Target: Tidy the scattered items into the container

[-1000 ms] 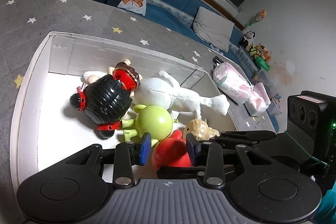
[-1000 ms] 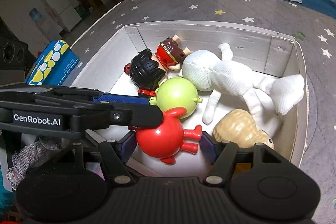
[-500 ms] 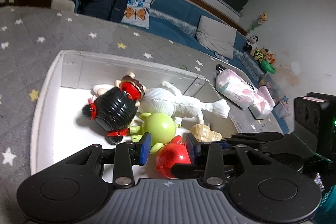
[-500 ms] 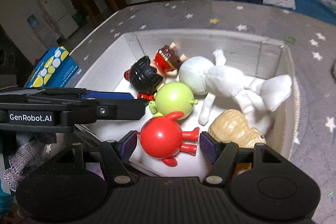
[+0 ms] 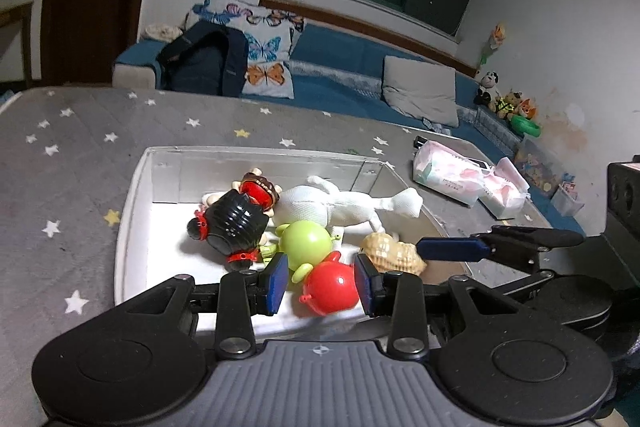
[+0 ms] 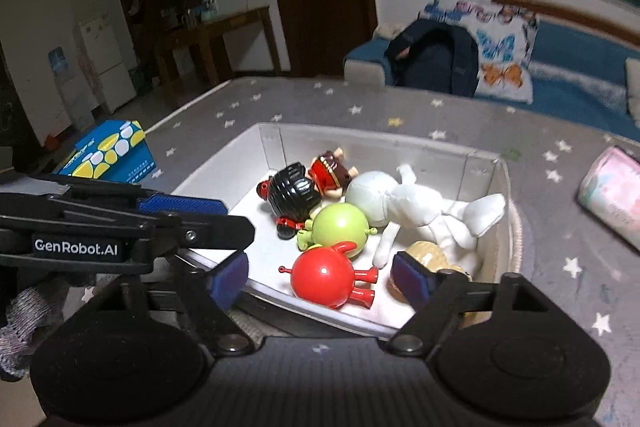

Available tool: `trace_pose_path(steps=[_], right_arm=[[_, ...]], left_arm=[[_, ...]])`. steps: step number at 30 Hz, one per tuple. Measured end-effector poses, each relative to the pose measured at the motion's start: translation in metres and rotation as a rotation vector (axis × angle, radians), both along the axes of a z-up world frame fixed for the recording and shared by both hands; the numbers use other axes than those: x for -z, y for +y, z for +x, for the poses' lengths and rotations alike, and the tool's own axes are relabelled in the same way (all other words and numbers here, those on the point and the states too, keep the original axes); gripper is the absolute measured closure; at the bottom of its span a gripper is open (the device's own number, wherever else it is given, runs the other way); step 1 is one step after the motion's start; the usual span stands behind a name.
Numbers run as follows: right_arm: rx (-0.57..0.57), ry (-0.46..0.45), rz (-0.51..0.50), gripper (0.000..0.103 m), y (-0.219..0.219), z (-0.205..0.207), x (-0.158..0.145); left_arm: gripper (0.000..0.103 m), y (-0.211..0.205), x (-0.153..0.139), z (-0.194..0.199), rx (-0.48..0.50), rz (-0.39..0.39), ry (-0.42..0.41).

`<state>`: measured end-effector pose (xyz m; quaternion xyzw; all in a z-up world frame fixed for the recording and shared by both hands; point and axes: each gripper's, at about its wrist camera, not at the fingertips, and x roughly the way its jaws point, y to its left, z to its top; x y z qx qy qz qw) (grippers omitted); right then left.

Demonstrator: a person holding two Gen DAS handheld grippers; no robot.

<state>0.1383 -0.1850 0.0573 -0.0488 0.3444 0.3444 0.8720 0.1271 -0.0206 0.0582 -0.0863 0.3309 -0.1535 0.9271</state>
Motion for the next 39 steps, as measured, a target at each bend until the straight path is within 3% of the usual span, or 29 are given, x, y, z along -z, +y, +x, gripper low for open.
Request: trace_pose_path(steps=[10, 14, 17, 26, 39], right_arm=[[0.067, -0.031, 0.014, 0.021, -0.014, -0.04, 0.007], [0.104, -0.029, 0.021, 0.01, -0.022, -0.054, 0.016], [0.126, -0.037, 0.013, 0.01, -0.024, -0.063, 0.021], [0.169, -0.034, -0.021, 0.005, -0.025, -0.076, 0.035], [0.225, -0.02, -0.037, 0.0, -0.025, -0.086, 0.046]], left_arm=[[0.065, -0.009, 0.004, -0.04, -0.034, 0.044, -0.001], [0.065, -0.009, 0.009, -0.052, -0.044, 0.055, 0.018], [0.065, -0.007, 0.014, -0.057, -0.048, 0.054, 0.032], [0.065, 0.0, 0.03, -0.068, -0.087, 0.03, 0.071], [0.065, -0.009, 0.041, -0.082, -0.091, 0.06, 0.076]])
